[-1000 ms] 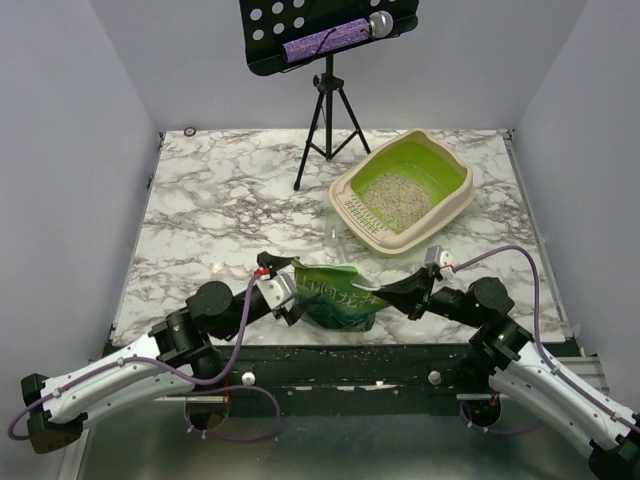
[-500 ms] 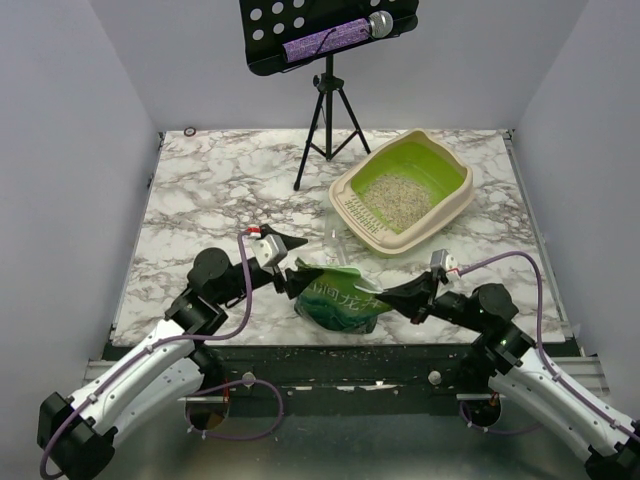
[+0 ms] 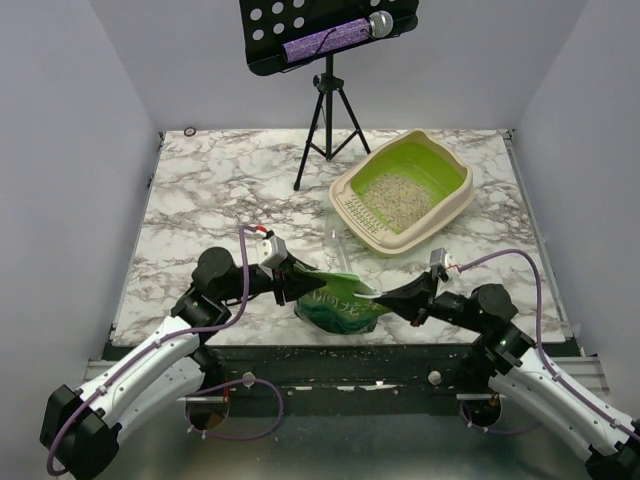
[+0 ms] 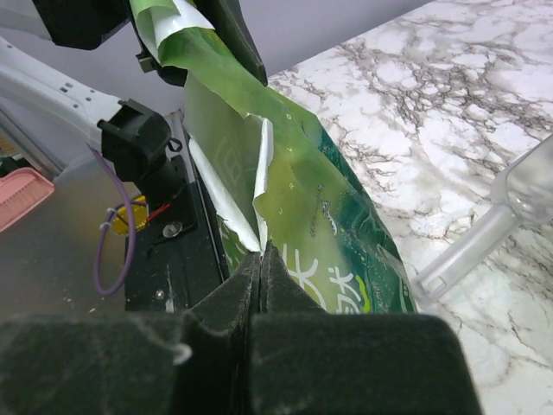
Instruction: Fill the litter box with clean litter
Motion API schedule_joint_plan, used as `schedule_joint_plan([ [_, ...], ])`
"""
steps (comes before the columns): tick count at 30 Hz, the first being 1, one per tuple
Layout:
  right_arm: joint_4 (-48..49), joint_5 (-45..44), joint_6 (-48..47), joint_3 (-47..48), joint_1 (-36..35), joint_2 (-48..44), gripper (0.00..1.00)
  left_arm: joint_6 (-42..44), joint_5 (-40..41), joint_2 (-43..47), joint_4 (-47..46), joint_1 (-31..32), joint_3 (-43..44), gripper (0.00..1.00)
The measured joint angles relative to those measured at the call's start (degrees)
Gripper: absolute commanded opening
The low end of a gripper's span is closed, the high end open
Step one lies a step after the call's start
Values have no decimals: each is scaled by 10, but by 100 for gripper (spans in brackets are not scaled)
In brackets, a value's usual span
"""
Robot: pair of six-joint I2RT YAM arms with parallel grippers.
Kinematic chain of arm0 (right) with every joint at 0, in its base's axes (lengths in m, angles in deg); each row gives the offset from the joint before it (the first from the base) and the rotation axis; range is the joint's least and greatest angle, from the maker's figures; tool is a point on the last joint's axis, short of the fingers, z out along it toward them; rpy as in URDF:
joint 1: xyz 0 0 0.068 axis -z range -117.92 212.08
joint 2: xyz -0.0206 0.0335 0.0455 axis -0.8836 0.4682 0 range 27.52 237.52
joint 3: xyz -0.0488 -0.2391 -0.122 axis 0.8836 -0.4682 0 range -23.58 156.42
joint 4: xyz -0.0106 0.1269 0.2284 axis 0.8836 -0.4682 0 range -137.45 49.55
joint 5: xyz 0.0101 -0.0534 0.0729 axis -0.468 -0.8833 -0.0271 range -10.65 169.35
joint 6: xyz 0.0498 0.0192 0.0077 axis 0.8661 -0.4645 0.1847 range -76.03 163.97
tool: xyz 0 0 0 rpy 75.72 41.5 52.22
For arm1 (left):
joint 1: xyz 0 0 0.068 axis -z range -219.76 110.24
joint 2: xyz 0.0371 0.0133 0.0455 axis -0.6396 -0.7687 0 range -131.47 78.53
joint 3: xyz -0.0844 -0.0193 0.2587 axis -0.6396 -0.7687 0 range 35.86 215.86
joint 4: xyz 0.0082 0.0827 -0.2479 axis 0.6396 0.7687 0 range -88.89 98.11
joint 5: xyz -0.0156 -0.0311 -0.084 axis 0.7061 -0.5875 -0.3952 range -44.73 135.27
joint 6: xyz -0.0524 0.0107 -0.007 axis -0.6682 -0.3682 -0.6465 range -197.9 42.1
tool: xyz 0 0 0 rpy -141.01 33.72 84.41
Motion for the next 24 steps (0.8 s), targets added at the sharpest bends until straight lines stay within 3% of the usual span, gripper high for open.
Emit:
schedule_joint_plan([
  [6, 3, 0, 29, 0, 0, 14, 0, 5, 0, -14, 55, -9, 21, 0],
  [15, -54, -8, 99, 36, 0, 36, 0, 1, -3, -56, 210, -29, 108, 0],
  [24, -194, -4, 154, 123, 2, 106, 0, -108, -31, -100, 344, -54, 161, 0],
])
